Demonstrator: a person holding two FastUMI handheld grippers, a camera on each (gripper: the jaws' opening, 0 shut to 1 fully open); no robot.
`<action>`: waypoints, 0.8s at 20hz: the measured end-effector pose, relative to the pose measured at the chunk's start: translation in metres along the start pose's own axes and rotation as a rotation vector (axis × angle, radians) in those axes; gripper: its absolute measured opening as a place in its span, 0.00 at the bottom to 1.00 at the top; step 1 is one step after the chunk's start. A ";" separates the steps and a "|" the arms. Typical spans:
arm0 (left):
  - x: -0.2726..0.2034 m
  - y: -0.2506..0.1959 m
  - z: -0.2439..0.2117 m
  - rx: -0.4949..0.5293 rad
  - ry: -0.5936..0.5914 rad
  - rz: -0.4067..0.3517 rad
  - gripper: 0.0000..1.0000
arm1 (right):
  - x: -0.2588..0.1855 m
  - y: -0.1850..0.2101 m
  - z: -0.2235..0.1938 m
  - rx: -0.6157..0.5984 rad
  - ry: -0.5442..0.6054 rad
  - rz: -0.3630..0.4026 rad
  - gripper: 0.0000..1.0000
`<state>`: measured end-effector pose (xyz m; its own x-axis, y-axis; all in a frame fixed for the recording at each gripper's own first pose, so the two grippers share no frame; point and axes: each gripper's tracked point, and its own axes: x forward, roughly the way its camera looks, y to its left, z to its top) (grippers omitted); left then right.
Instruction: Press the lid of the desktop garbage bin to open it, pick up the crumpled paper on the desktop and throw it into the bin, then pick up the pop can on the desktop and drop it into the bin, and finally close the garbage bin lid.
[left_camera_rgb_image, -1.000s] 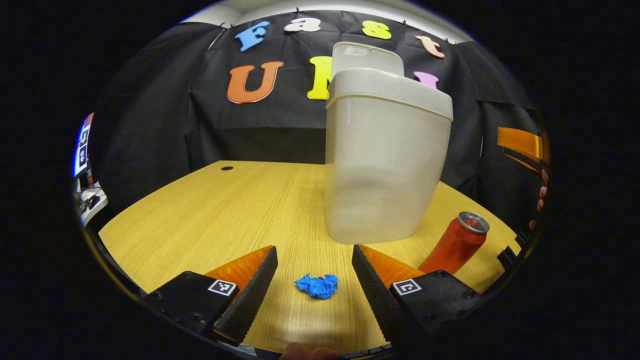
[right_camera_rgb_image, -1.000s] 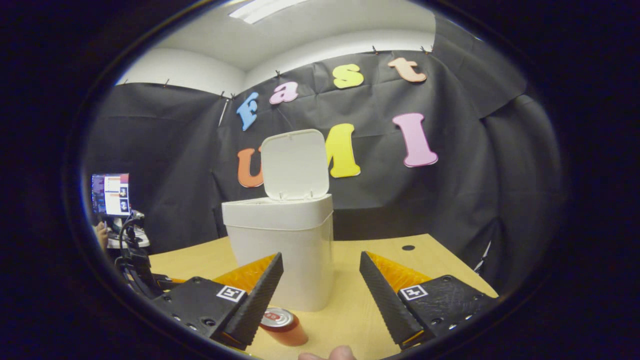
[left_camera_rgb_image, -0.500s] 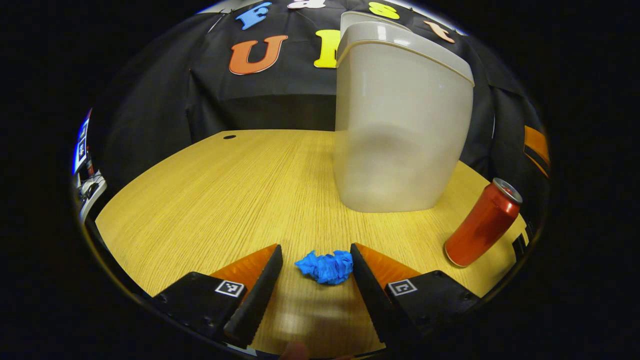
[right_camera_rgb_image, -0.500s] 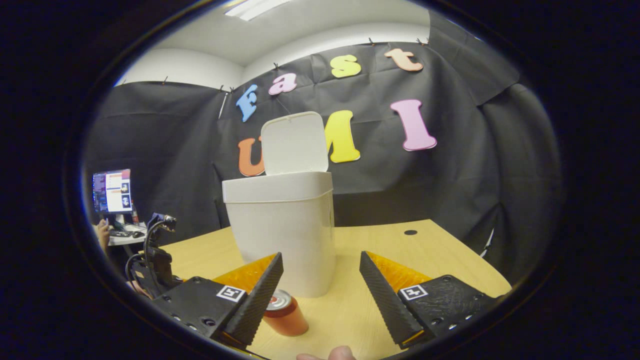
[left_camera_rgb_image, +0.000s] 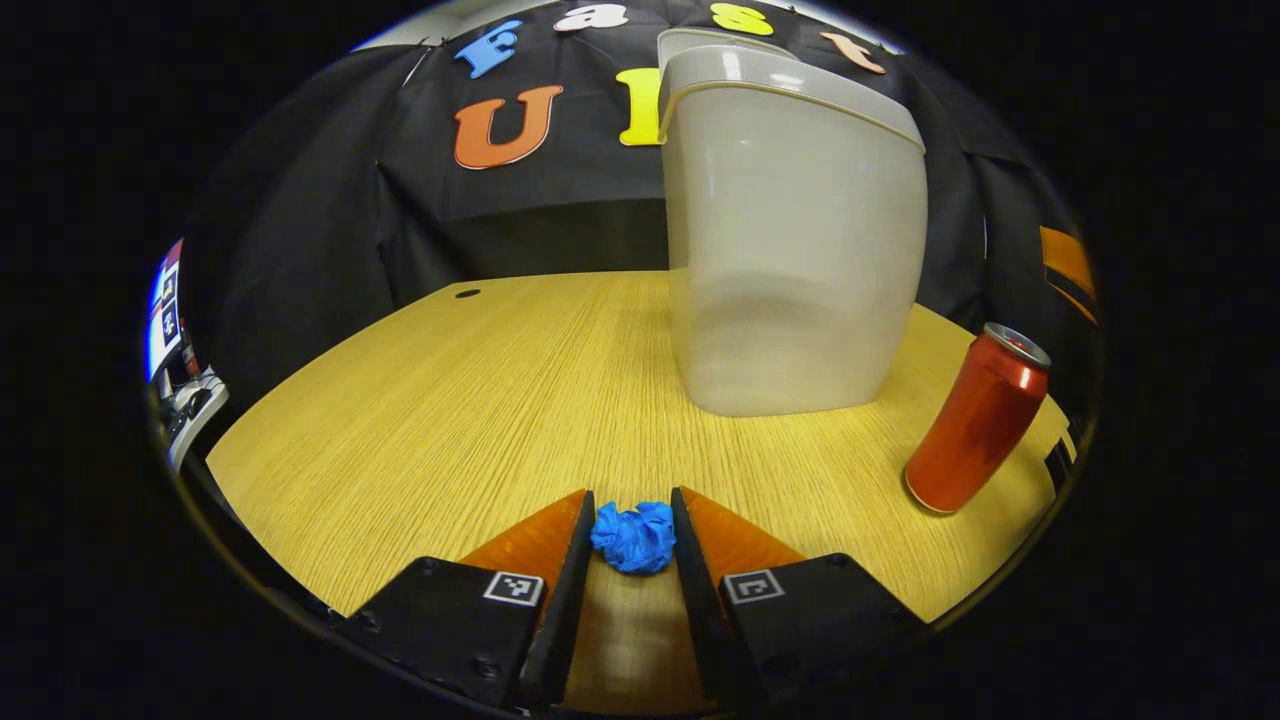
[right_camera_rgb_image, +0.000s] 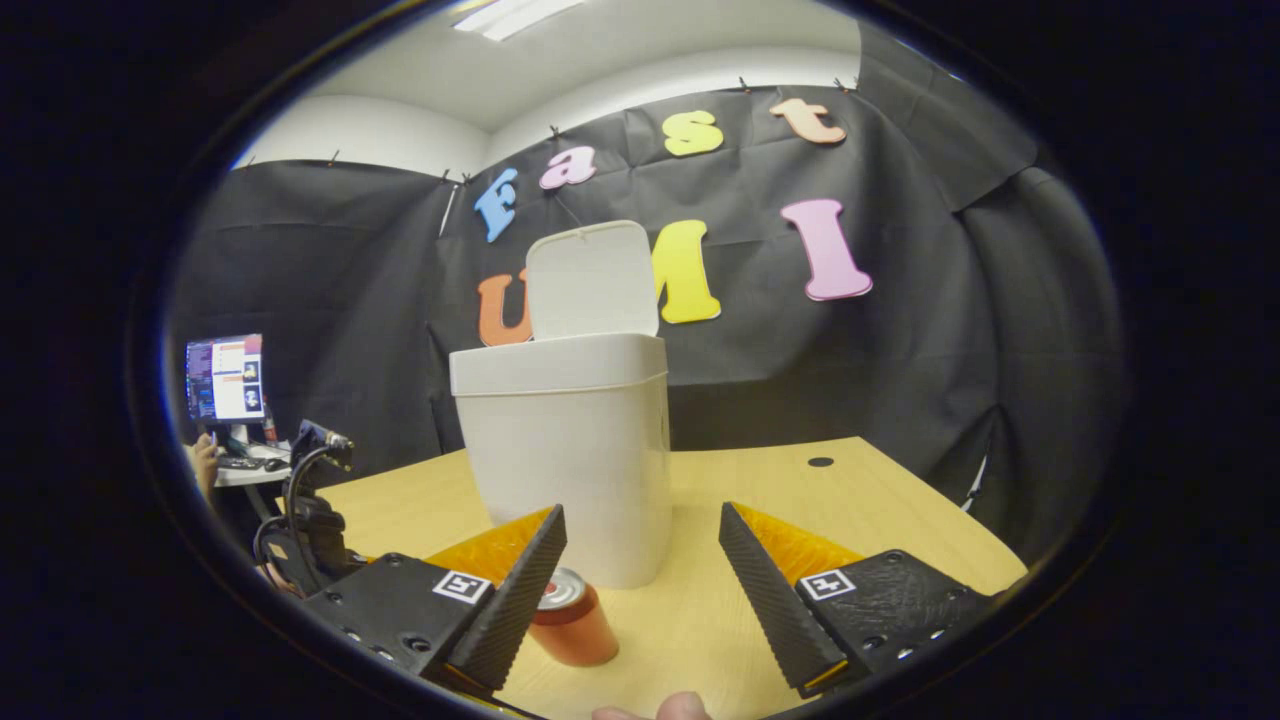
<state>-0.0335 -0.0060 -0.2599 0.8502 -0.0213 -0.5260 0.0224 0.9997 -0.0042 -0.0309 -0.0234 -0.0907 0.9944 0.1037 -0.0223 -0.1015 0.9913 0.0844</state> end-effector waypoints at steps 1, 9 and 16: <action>0.001 -0.002 0.002 0.005 -0.011 0.007 0.42 | 0.000 0.000 -0.001 0.001 0.000 -0.002 0.96; -0.009 -0.019 0.009 -0.039 -0.059 -0.036 0.25 | -0.005 0.006 0.004 -0.020 -0.016 -0.007 0.96; -0.026 -0.021 0.060 -0.084 -0.173 -0.046 0.24 | -0.007 0.034 -0.004 -0.022 0.004 0.024 0.96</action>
<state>-0.0247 -0.0265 -0.1955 0.9273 -0.0607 -0.3695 0.0254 0.9947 -0.0995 -0.0411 0.0103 -0.0915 0.9916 0.1273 -0.0242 -0.1256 0.9901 0.0625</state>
